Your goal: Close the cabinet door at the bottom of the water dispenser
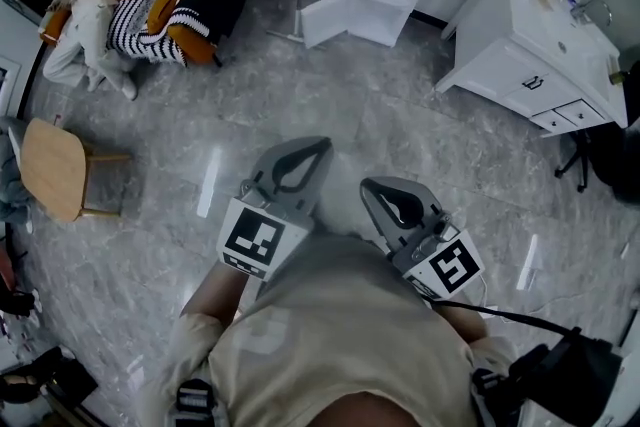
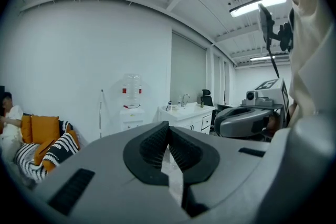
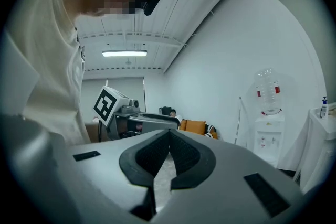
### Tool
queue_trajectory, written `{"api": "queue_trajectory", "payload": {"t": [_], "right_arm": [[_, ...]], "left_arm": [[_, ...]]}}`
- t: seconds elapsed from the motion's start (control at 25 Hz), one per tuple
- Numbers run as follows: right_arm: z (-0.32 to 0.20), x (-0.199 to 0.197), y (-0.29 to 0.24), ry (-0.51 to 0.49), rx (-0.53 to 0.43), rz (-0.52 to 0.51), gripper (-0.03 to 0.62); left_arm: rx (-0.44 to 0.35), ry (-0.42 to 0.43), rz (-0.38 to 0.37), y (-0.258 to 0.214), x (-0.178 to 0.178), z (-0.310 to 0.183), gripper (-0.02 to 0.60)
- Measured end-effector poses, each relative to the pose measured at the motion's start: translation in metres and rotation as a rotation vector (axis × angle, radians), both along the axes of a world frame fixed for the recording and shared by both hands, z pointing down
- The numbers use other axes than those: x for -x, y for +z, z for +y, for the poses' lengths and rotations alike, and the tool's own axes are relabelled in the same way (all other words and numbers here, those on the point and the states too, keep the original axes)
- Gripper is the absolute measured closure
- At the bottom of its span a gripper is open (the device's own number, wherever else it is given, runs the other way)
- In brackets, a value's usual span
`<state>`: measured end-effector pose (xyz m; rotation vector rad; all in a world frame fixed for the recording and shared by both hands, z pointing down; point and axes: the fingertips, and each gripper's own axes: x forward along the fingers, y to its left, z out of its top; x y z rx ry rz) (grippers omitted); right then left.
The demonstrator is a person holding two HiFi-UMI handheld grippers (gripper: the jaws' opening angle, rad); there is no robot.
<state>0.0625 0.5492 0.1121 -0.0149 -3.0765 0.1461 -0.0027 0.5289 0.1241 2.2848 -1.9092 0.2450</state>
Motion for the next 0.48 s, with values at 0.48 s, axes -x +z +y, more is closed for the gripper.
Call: {"api": "queue_trajectory", "payload": {"t": [0.48], "right_arm": [[0.001, 0.096, 0.000, 0.023, -0.021, 0.016, 0.583]], "left_arm": [[-0.031, 0.036, 0.010, 0.005, 0.095, -0.008, 0.591]]}}
